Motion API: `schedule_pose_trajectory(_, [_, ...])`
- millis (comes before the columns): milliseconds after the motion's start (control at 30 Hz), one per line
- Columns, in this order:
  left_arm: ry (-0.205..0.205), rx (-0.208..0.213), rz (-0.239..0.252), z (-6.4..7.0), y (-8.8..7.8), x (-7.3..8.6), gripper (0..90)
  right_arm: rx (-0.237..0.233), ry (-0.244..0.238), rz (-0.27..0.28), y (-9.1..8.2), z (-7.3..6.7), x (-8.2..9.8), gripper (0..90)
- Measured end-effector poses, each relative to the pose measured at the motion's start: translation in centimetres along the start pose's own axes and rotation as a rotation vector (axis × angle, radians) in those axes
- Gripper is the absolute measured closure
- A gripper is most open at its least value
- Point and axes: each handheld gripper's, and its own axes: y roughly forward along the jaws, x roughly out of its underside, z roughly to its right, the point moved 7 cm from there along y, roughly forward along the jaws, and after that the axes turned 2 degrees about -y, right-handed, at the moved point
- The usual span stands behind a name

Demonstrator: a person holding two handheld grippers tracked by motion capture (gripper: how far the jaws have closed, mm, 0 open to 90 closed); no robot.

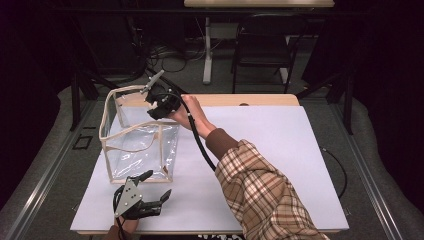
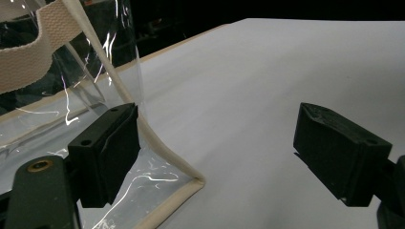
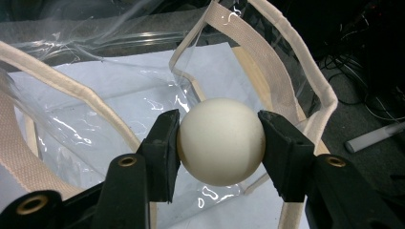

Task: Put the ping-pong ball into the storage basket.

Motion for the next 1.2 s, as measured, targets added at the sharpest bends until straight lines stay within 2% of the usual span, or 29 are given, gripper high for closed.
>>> schedule_pose_trajectory(1200, [-0.004, 0.001, 0.008, 0.0, 0.0, -0.1, 15.8, -0.034, 0.036, -0.071, 1.7, 0.0, 0.5, 50.9])
